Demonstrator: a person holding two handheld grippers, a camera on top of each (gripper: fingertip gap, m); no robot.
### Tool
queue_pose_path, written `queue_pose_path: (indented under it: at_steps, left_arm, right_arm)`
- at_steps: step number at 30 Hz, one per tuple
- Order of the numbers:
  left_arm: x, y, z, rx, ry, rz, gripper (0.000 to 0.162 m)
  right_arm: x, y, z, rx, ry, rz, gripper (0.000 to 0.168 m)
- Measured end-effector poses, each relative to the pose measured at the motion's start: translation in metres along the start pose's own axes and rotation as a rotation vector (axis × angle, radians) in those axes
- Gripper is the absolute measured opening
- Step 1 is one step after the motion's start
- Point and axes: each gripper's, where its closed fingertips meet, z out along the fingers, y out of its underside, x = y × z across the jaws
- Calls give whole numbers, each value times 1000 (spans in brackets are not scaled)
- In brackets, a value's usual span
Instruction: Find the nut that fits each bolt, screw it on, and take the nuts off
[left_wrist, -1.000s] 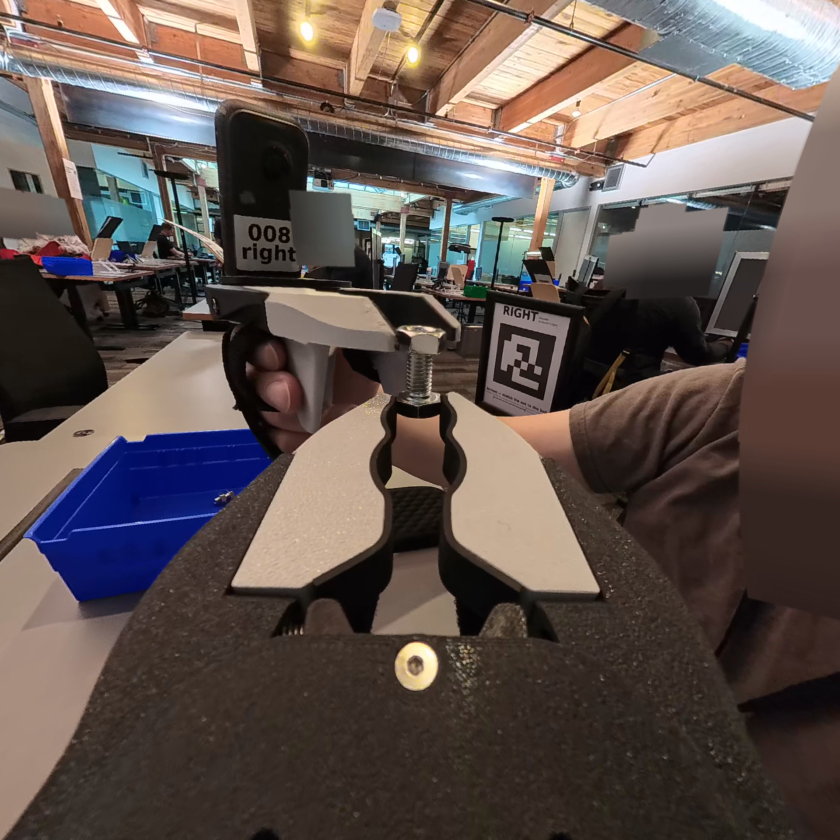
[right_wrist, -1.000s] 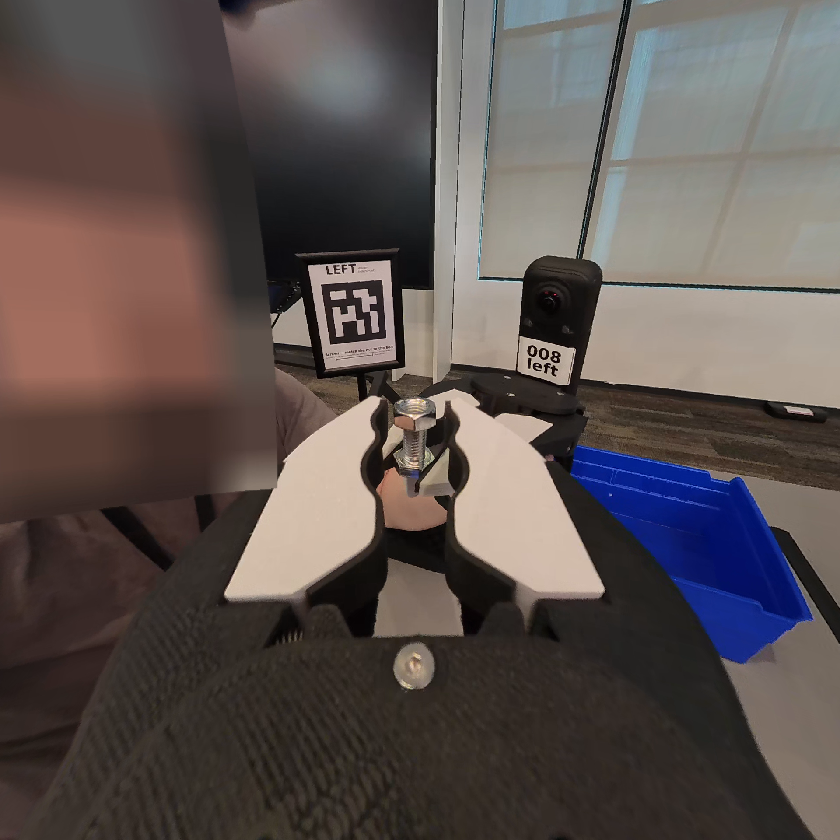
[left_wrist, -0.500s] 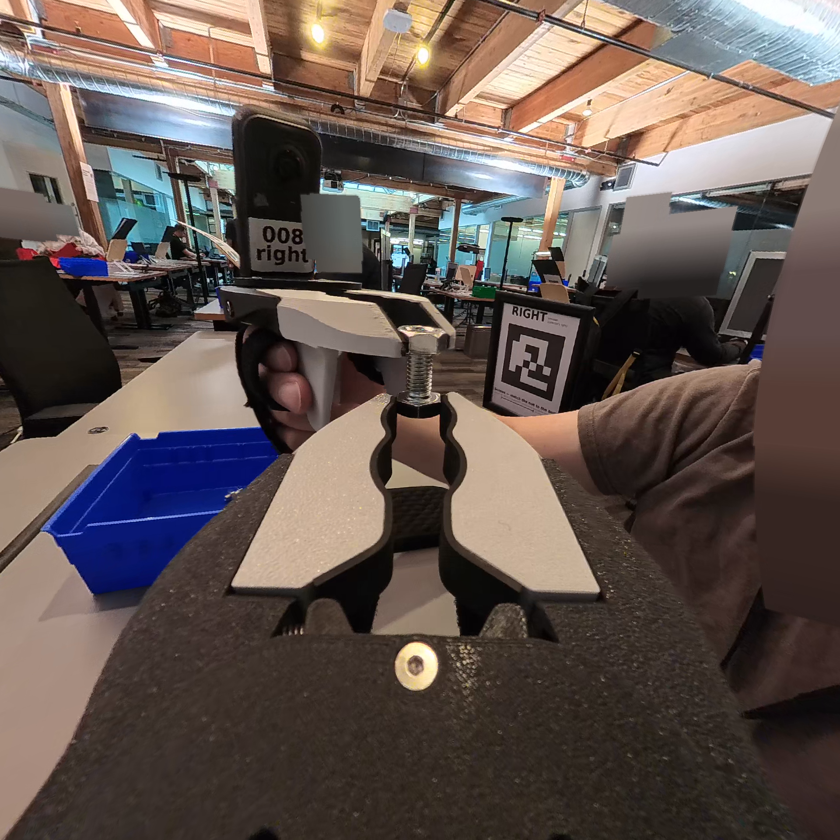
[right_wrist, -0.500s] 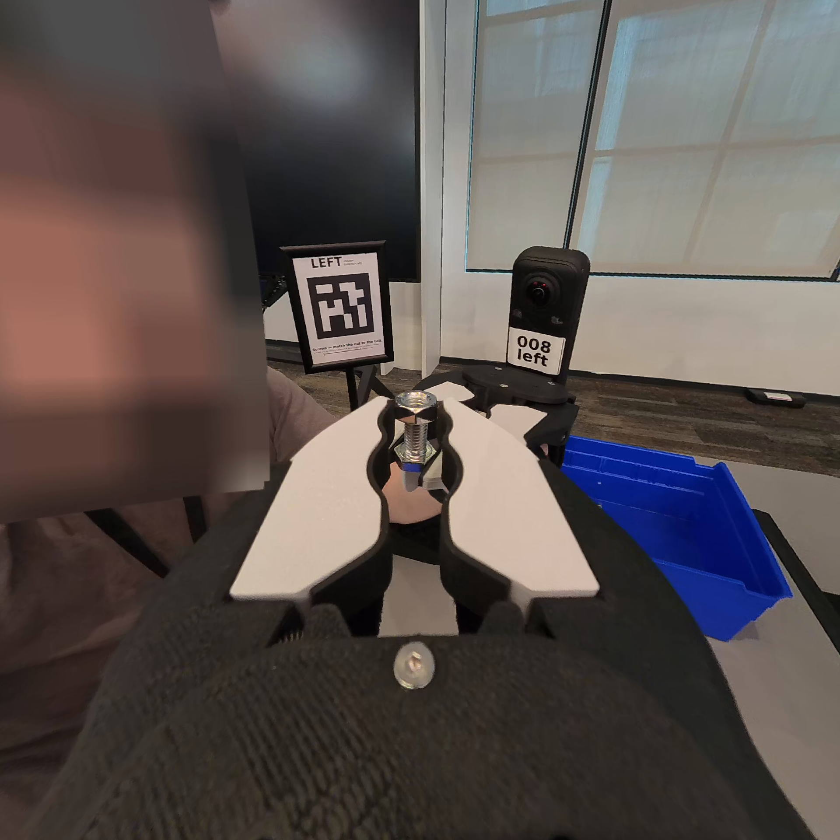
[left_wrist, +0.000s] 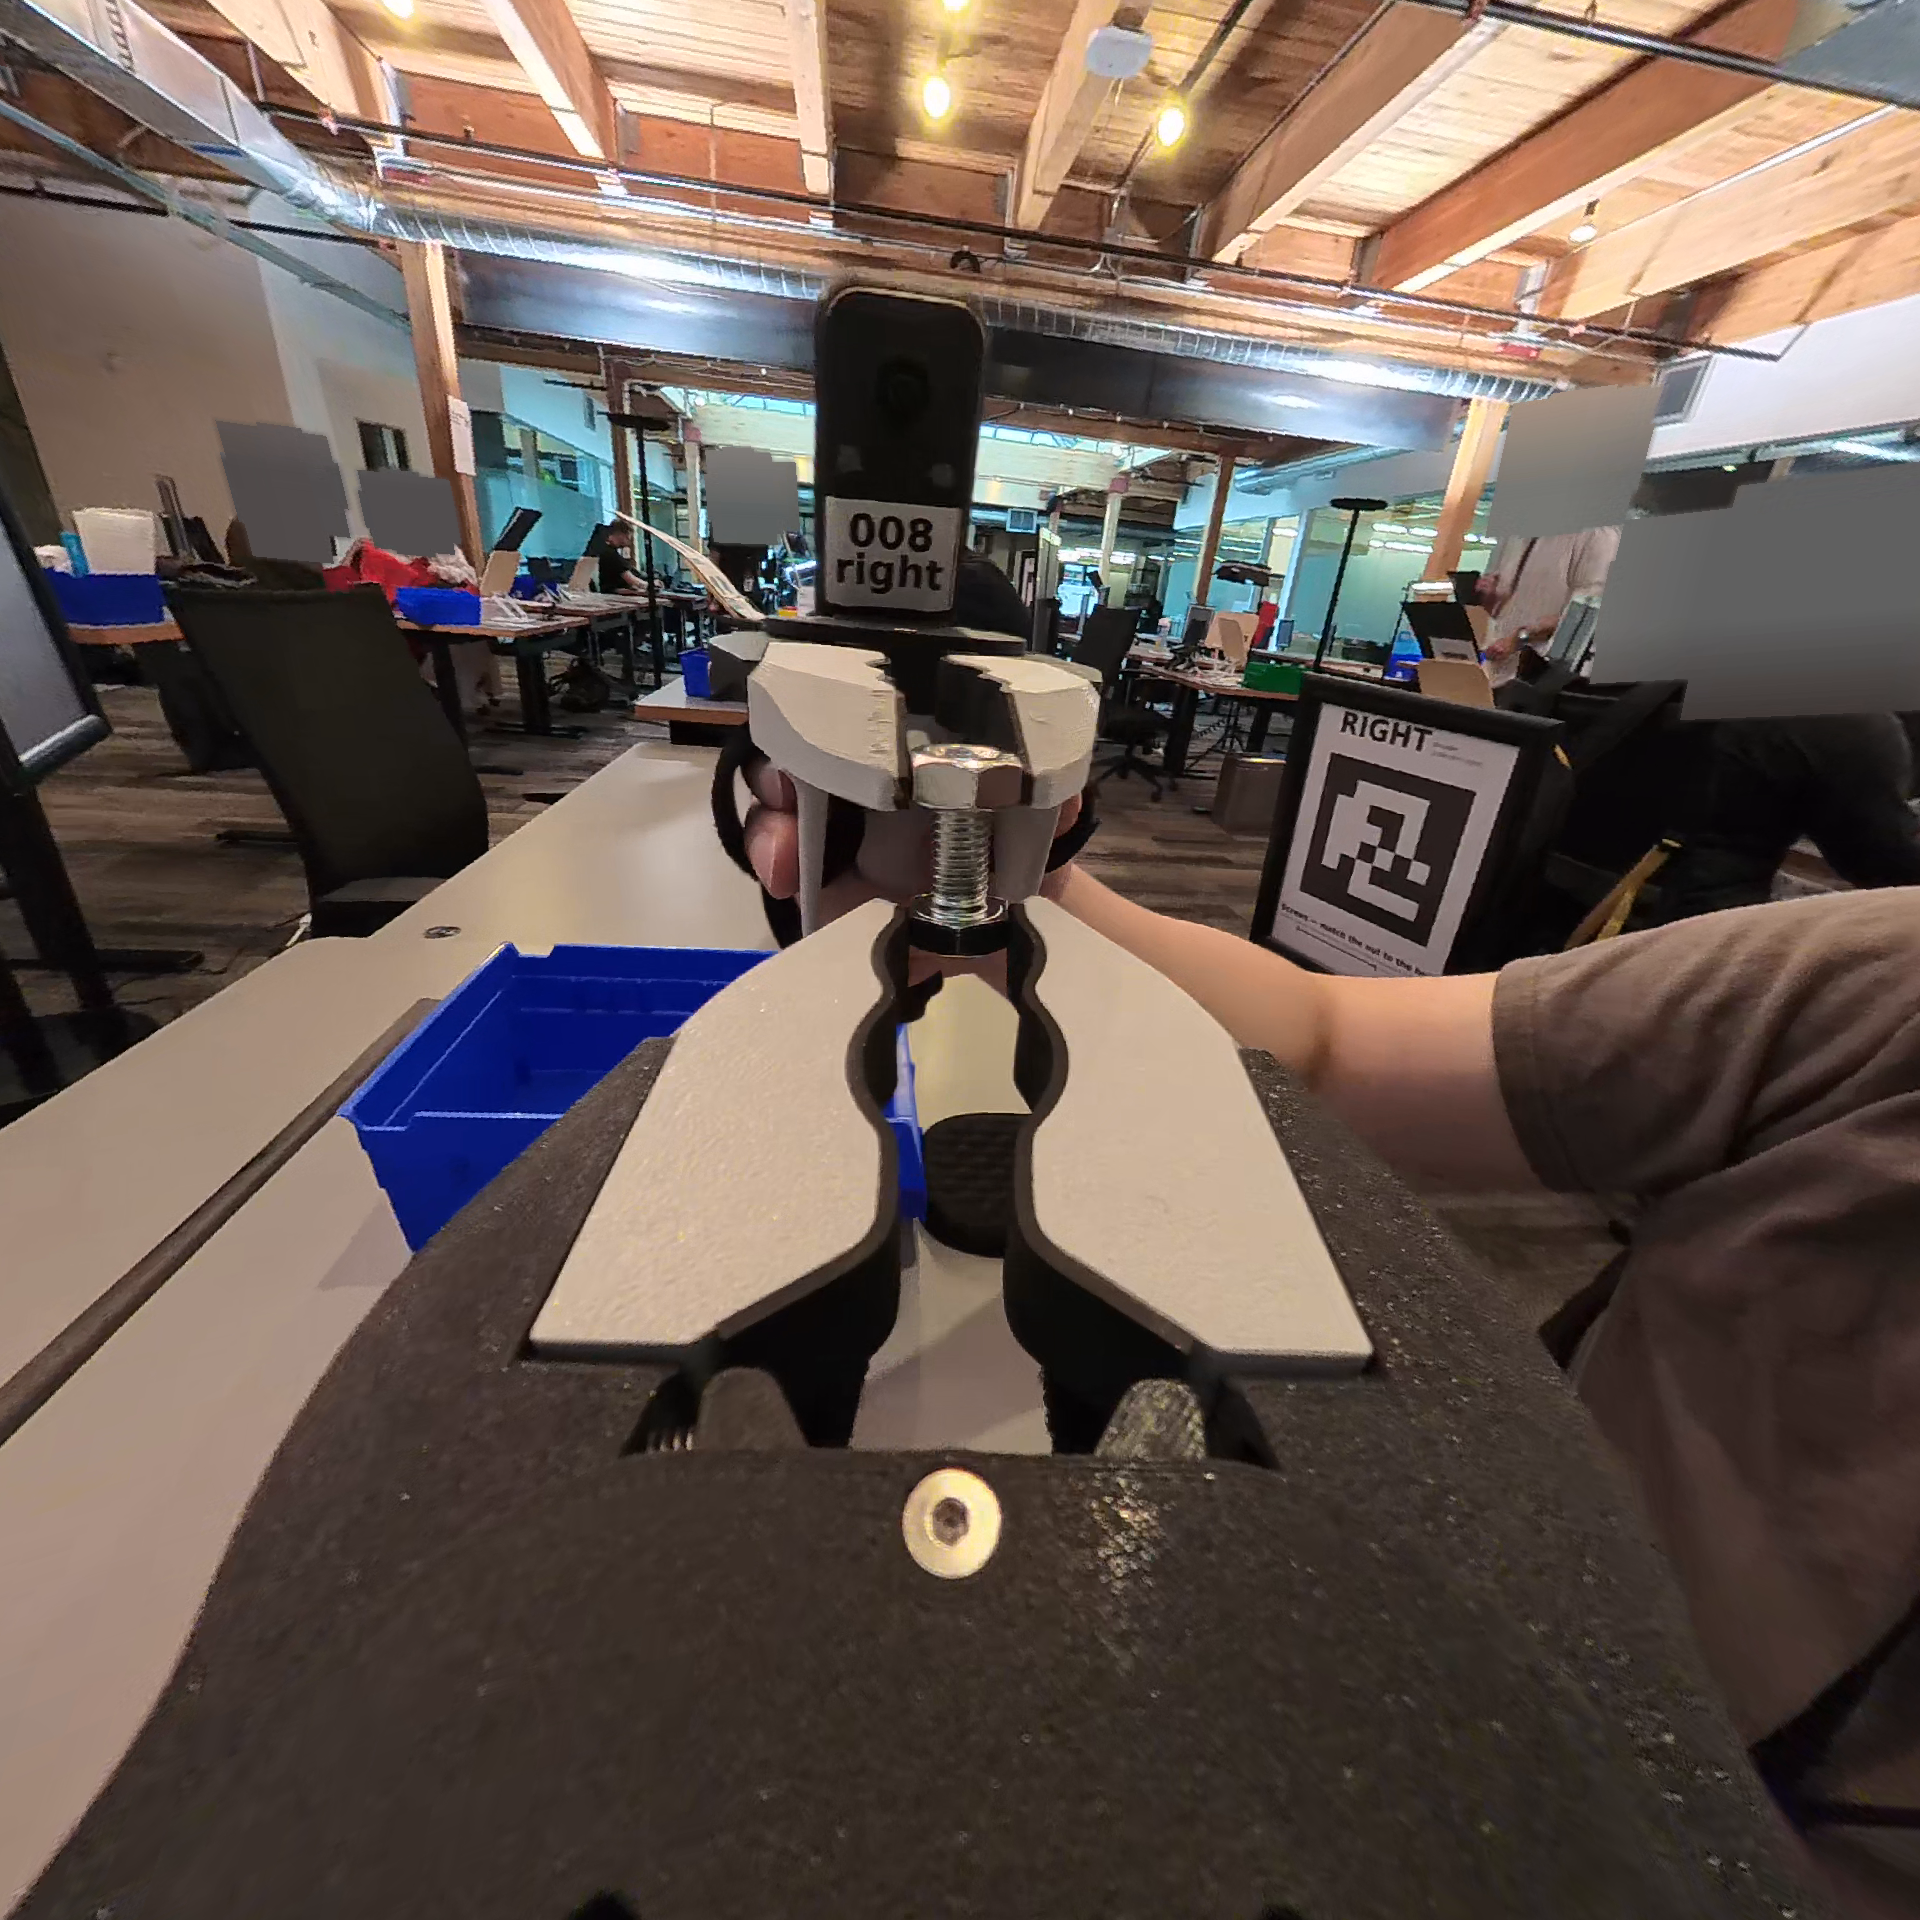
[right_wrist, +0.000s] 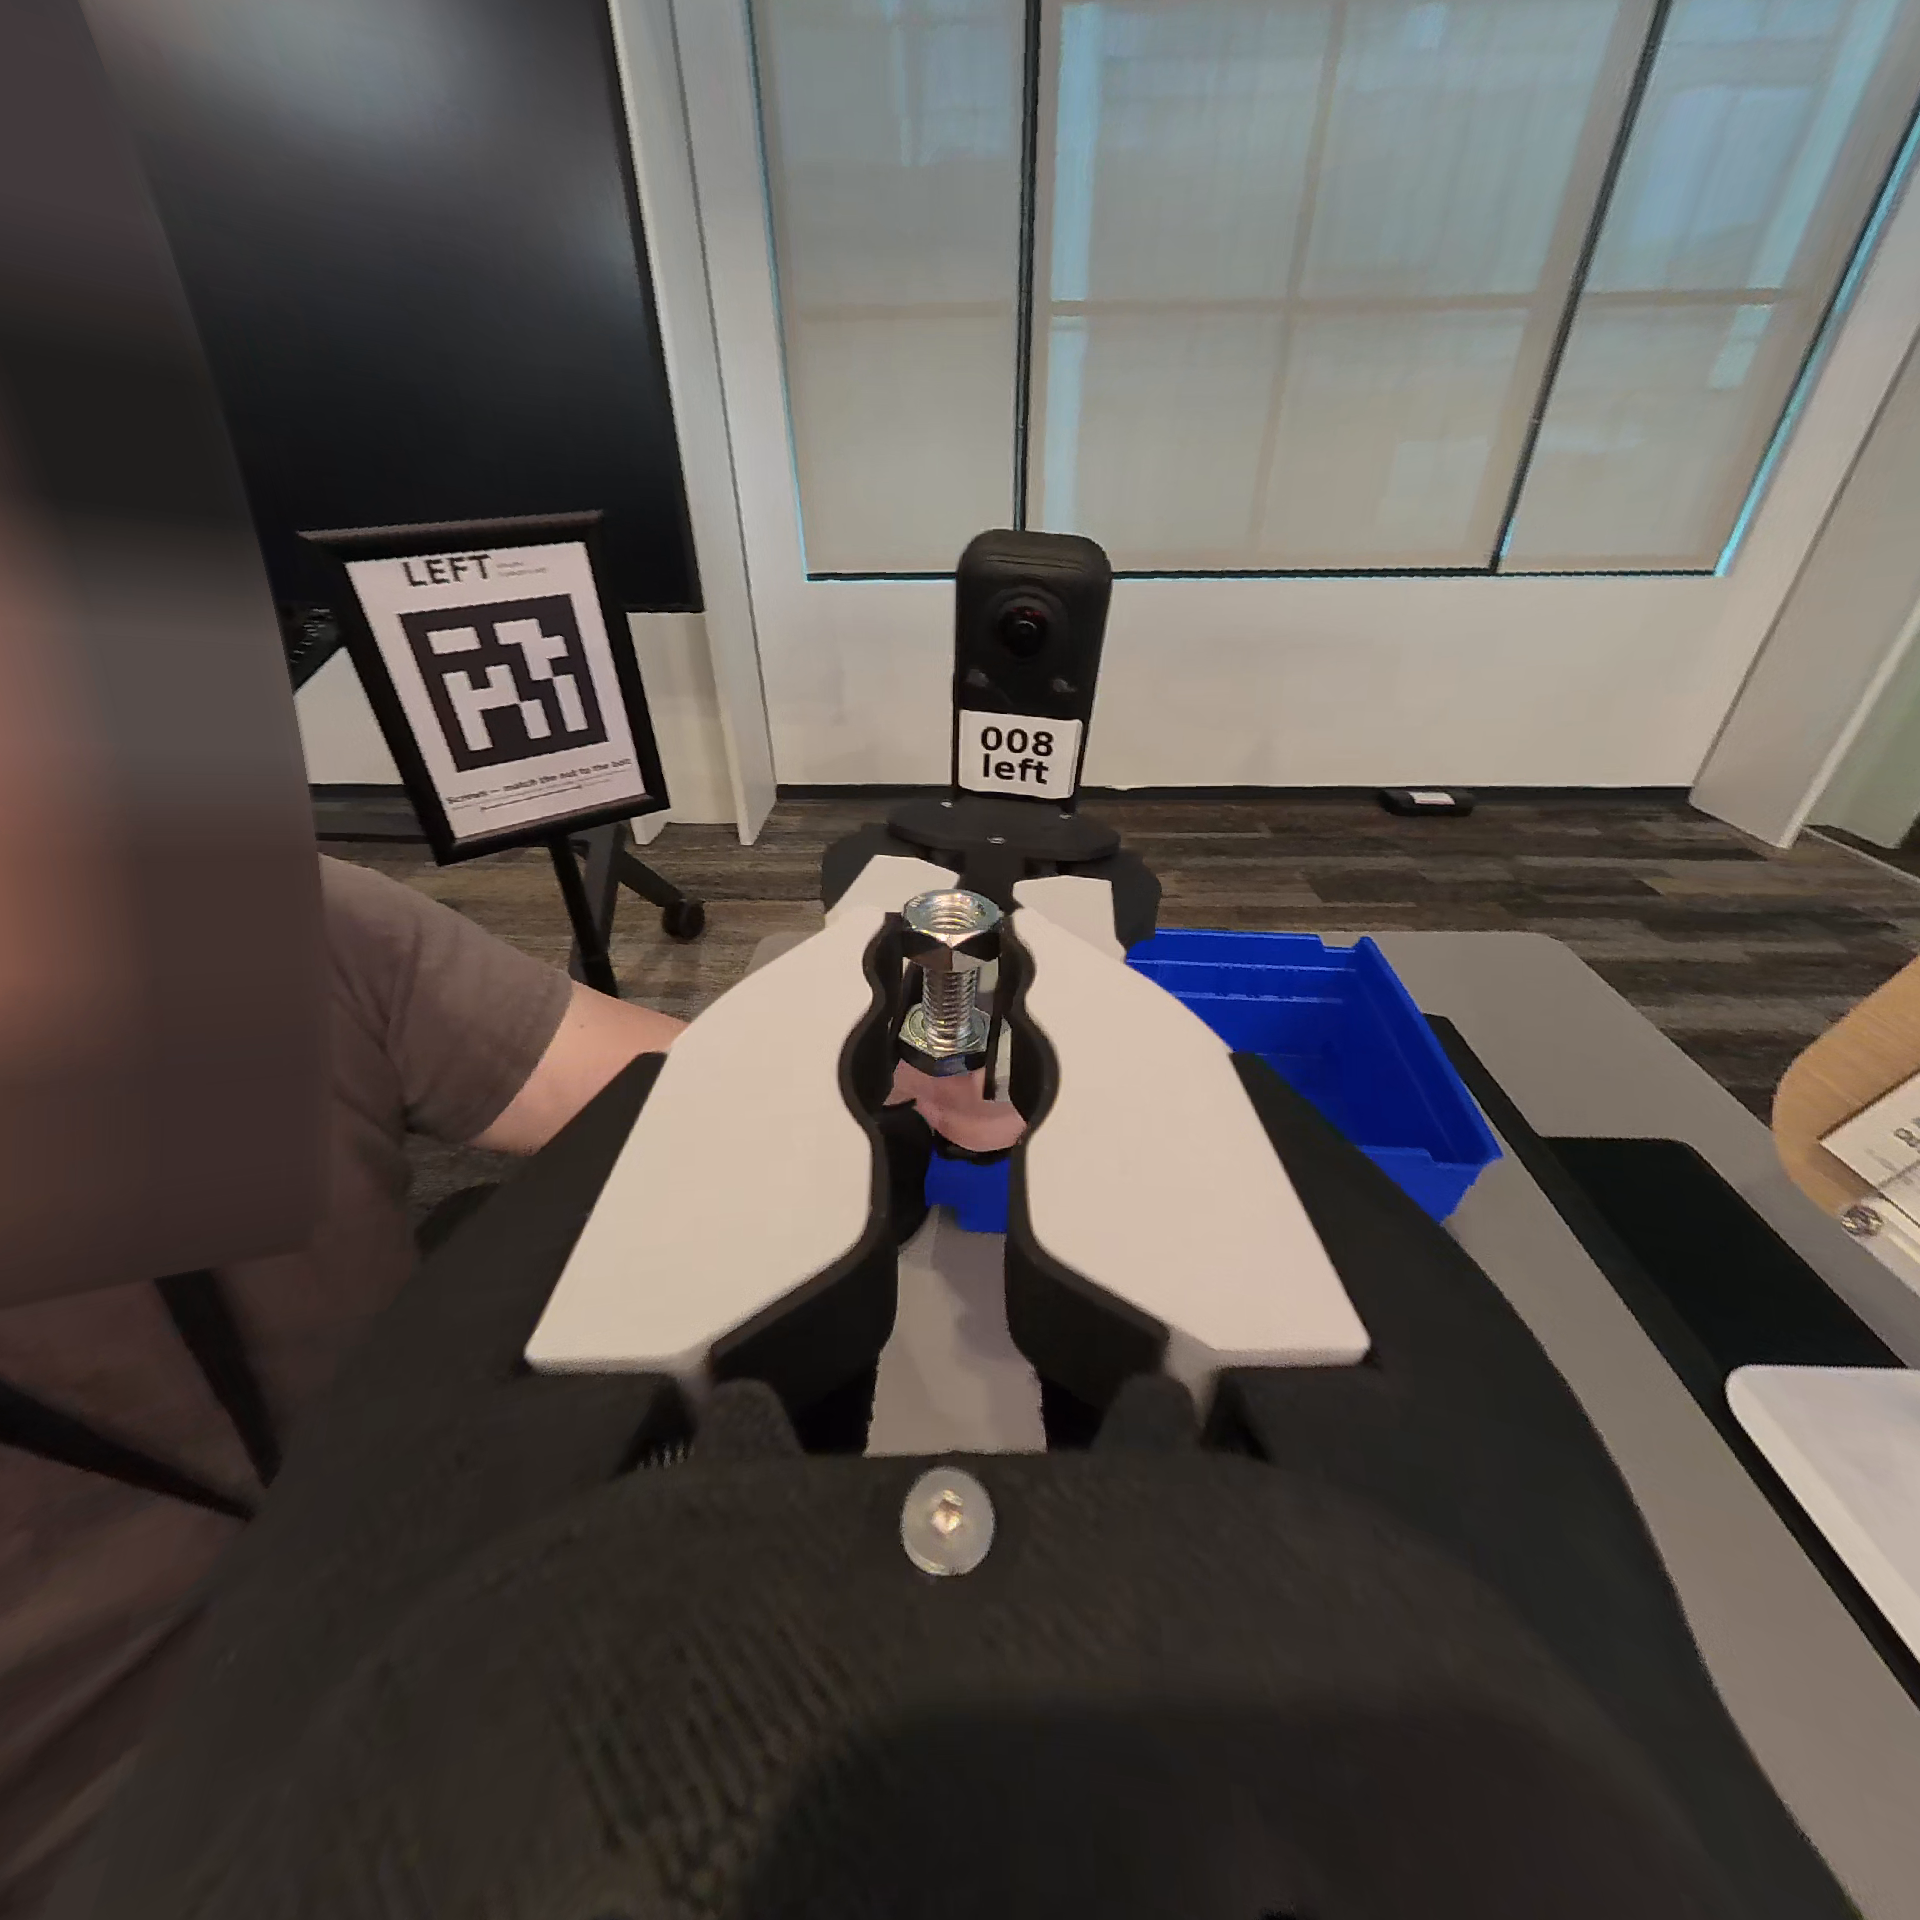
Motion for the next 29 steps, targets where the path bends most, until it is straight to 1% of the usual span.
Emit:
queue_pose_path:
  at_steps: [10, 15, 18, 21, 23, 26, 29]
  left_arm:
    - [-20, 4, -1, -40, -179, 73, 18]
    - [-21, 5, -1, -41, -173, 64, 18]
    - [-20, 6, -1, -47, -170, 64, 18]
    - [-19, 5, 0, -43, -162, 60, 18]
    - [-18, 4, -1, -36, -156, 60, 18]
    - [-16, 2, -1, -28, -151, 64, 18]
    - [-15, 1, -1, -26, -150, 73, 18]
  right_arm:
    - [18, 5, -3, -40, 169, 11, 18]
    - [19, 6, -3, -49, 201, -14, 18]
    - [21, 1, -6, -22, 226, -37, 34]
    - [17, -6, -11, 31, 205, -42, 34]
    - [16, -7, -13, 57, 192, -29, 39]
    - [8, -6, -12, 84, 125, -1, 45]
    - [2, -2, -8, 78, 107, -26, 50]
